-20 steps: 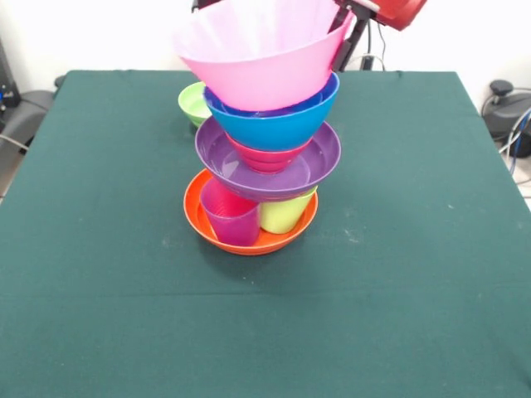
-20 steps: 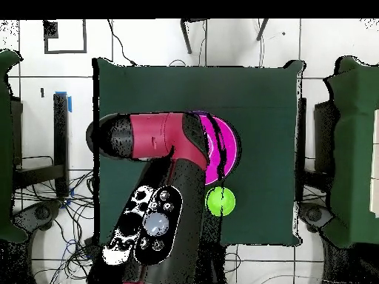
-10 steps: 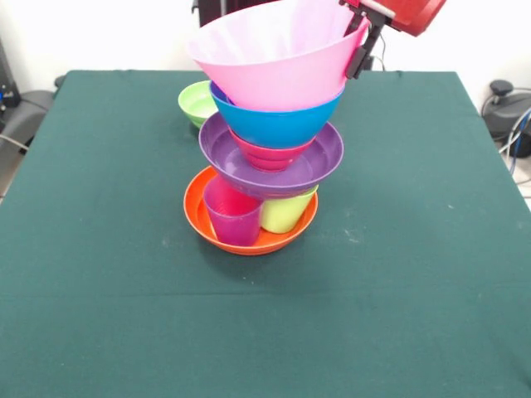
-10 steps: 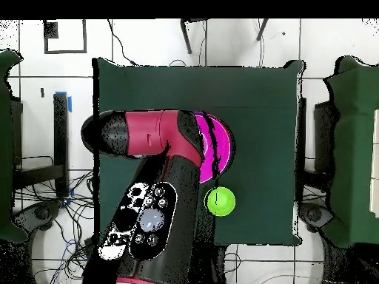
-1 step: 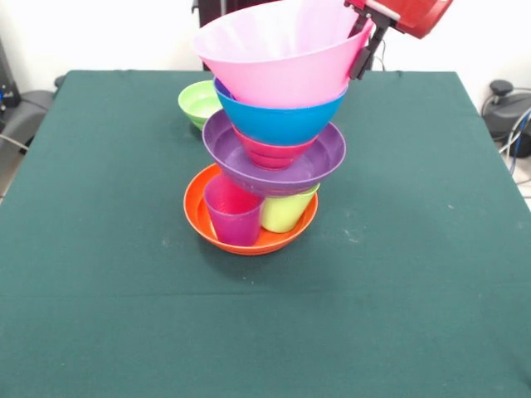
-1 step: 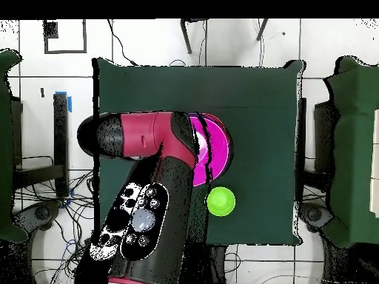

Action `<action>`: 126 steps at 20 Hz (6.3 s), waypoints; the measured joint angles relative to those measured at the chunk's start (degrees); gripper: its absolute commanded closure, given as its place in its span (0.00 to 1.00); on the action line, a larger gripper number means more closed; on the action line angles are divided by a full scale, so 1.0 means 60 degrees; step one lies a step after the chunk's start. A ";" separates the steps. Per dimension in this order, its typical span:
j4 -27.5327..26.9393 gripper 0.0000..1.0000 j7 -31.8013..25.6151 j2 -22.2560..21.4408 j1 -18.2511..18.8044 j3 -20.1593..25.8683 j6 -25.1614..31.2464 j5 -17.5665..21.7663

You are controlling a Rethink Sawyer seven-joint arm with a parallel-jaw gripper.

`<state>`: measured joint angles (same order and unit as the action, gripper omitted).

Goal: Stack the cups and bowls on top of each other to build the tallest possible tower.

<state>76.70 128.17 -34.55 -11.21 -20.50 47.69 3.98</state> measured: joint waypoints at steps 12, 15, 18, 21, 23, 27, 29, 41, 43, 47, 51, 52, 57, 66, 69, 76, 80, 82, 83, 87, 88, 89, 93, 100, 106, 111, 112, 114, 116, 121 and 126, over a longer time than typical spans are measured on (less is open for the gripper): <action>-0.0166 1.00 0.0000 0.0112 -0.0054 -0.0313 0.0000 -0.0001; -0.0208 1.00 0.0000 0.0174 -0.0054 -0.0440 0.0000 -0.0001; -0.0251 1.00 0.0000 0.0259 -0.0053 -0.0565 0.0000 -0.0001; -0.0375 1.00 0.0000 0.0372 -0.0052 -0.0666 0.0000 -0.0001; -0.0439 1.00 0.0000 0.0414 -0.0052 -0.0686 0.0000 -0.0001; -0.0533 1.00 0.0000 0.0484 -0.0048 -0.0691 -0.0001 -0.0001; -0.0556 1.00 0.0000 0.0501 -0.0048 -0.0691 0.0000 -0.0001; -0.0561 0.00 0.0000 0.0502 -0.0047 -0.0692 0.0000 -0.0003; -0.0561 0.00 0.0000 0.0502 -0.0047 -0.0692 0.0000 -0.0003; -0.0561 0.00 0.0000 0.0502 -0.0047 -0.0694 0.0000 -0.0011; -0.0567 0.00 0.0000 0.0501 -0.0046 -0.0697 0.0000 -0.0013; -0.0568 0.00 0.0000 0.0501 -0.0046 -0.0697 0.0002 -0.0011; -0.0572 0.00 0.0000 0.0502 -0.0046 -0.0698 0.0000 -0.0013; -0.0668 0.00 0.0000 0.0481 -0.0022 -0.0698 0.0000 -0.0037; -0.0737 0.00 0.0000 0.0455 0.0003 -0.0698 0.0000 -0.0084; -0.0788 0.00 0.0000 0.0330 0.0028 -0.0698 0.0002 -0.0264; -0.0814 0.00 0.0000 0.0264 0.0028 -0.0699 0.0002 -0.0361; -0.0874 0.00 0.0000 0.0257 0.0028 -0.0699 0.0004 -0.0387; -0.0910 0.00 0.0000 0.0257 0.0028 -0.0699 0.0008 -0.0387; -0.1128 0.00 0.0000 0.0257 0.0015 -0.0699 0.0141 -0.0387; -0.1243 0.00 0.0000 0.0258 0.0004 -0.0699 0.0234 -0.0387; -0.1299 0.00 0.0000 0.0257 0.0000 -0.0699 0.0285 -0.0388; -0.1533 0.00 0.0000 0.0256 -0.0027 -0.0702 0.0653 -0.0387; -0.2009 0.00 0.0000 0.0246 -0.0129 -0.0725 0.1445 -0.0385; -0.2457 0.00 0.0000 0.0247 -0.0177 -0.0805 0.1959 -0.0383; -0.2666 0.00 0.0000 0.0250 -0.0203 -0.0809 0.2145 -0.0394; -0.2714 0.00 0.0000 0.0258 -0.0218 -0.0809 0.2153 -0.0420; -0.2774 0.00 0.0000 0.0278 -0.0246 -0.0809 0.2153 -0.0460; -0.2834 0.00 0.0000 0.0315 -0.0287 -0.0809 0.2153 -0.0515; -0.2909 0.00 0.0000 0.0465 -0.0486 -0.0811 0.2155 -0.0673; -0.3112 0.00 0.0000 0.0694 -0.0638 -0.0809 0.2153 -0.0805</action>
<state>58.02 128.17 -30.39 -15.04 -25.36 60.61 -0.86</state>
